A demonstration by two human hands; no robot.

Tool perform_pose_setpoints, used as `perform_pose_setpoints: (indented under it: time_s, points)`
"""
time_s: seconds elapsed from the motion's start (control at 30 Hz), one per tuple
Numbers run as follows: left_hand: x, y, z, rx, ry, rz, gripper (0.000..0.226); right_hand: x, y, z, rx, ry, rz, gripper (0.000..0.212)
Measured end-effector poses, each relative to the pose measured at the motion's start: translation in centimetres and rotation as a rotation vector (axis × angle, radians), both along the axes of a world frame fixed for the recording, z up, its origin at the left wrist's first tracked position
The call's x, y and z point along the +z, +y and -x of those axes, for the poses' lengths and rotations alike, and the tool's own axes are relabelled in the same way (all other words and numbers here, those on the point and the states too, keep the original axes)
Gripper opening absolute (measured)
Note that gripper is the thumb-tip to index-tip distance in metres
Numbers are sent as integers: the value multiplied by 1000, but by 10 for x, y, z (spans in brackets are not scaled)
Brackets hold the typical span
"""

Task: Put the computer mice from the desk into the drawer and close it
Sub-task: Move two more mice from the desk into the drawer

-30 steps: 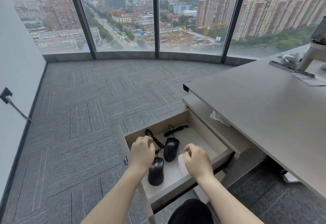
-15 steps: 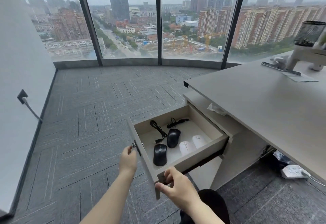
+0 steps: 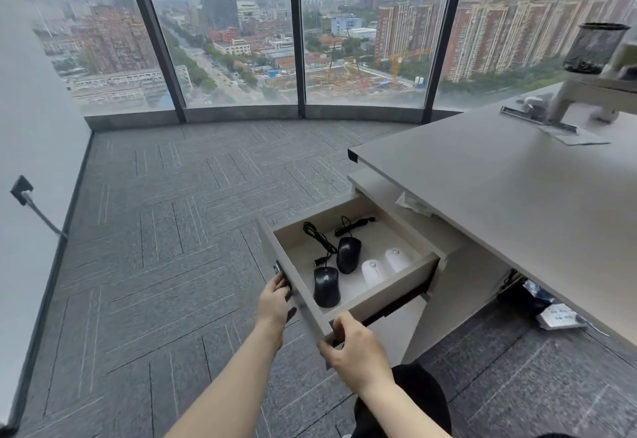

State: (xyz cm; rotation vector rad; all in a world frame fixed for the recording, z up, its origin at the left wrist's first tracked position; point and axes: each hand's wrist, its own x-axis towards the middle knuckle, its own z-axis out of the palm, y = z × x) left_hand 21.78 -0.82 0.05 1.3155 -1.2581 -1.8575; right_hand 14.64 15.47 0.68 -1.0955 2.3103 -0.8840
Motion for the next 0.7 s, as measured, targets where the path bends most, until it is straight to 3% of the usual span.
perform_pose_setpoints:
  time_s: [0.4,0.7]
  points:
    - [6,16,127,-204,32,-50,59,2,22,100,-388,-39,-3,27]
    - [9,23,203,-301,53,-108,60,-3,23,160,-715,-93,-20,81]
